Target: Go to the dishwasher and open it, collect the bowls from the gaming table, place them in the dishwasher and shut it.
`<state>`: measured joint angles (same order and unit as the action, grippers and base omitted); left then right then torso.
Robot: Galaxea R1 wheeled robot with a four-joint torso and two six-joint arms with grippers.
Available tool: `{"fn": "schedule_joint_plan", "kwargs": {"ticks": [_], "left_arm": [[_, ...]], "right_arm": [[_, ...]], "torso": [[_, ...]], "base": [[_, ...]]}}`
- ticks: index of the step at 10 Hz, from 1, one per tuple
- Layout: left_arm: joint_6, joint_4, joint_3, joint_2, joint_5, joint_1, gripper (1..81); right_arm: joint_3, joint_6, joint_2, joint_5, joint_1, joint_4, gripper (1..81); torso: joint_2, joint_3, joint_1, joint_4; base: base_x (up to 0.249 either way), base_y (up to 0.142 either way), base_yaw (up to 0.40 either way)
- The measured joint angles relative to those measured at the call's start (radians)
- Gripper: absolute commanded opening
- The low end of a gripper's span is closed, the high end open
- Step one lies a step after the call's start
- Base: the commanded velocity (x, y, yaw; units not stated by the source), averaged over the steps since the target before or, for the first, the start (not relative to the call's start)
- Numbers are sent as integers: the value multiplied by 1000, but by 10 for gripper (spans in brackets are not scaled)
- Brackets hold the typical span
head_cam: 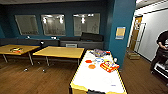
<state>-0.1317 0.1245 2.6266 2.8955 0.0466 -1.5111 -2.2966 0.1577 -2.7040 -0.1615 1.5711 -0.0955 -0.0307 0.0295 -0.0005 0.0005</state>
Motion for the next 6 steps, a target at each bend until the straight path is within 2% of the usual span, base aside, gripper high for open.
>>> {"fn": "schedule_joint_plan", "kwargs": {"ticks": [6], "left_arm": [[0, 0, 38, 23, -2, -5, 10]], "right_arm": [[-15, 0, -16, 1, 5, 10, 10]], "torso": [[0, 0, -1, 0]], "base": [[-131, 0, 0]]}}
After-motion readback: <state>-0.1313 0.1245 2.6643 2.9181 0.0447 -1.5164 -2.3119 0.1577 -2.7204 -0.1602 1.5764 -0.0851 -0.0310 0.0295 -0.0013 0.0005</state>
